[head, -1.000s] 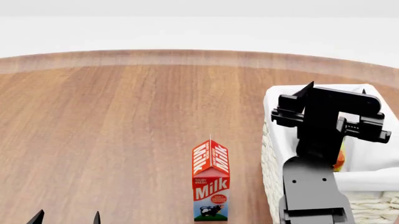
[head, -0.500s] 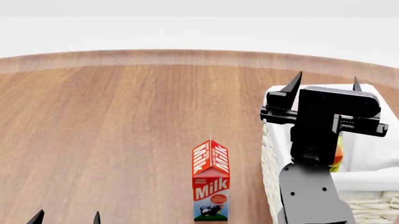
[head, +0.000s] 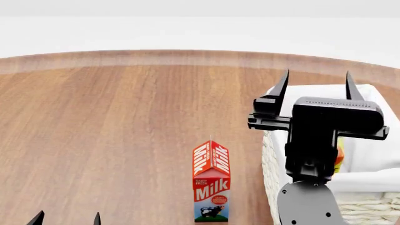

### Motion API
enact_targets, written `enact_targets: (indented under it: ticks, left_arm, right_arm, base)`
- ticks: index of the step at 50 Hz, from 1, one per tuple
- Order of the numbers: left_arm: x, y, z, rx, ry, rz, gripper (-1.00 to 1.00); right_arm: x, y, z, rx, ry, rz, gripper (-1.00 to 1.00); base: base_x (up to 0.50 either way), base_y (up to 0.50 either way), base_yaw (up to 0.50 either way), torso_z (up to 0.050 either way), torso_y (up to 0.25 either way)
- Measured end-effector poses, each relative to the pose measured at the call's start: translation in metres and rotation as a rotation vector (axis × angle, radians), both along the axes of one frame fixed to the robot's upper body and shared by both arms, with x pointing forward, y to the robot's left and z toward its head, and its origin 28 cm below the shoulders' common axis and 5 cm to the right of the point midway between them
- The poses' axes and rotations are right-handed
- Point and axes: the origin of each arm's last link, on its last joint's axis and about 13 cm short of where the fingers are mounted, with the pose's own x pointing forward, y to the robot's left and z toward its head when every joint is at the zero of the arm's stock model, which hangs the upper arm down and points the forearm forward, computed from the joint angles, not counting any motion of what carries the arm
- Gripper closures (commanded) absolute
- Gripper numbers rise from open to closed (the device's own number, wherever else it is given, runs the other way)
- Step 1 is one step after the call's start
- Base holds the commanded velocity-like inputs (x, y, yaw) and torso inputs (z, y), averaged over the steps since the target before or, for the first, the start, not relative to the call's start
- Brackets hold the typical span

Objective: Pick up the orange juice, and put it in the basket.

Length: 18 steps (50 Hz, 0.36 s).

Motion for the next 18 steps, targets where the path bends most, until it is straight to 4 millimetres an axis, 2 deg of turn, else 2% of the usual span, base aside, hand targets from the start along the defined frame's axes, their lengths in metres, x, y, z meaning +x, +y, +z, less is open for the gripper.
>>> enact_targets:
  ticks: [18]
  left_arm:
    - [0.000,0.000,0.000,0.000,0.000,0.000,-1.00]
  right_arm:
    - [-0.021,0.008,0.010,-0.006,-0.063,0.063,-1.00]
  base:
    - [0.00,0.00,0.00,0.000,0.000]
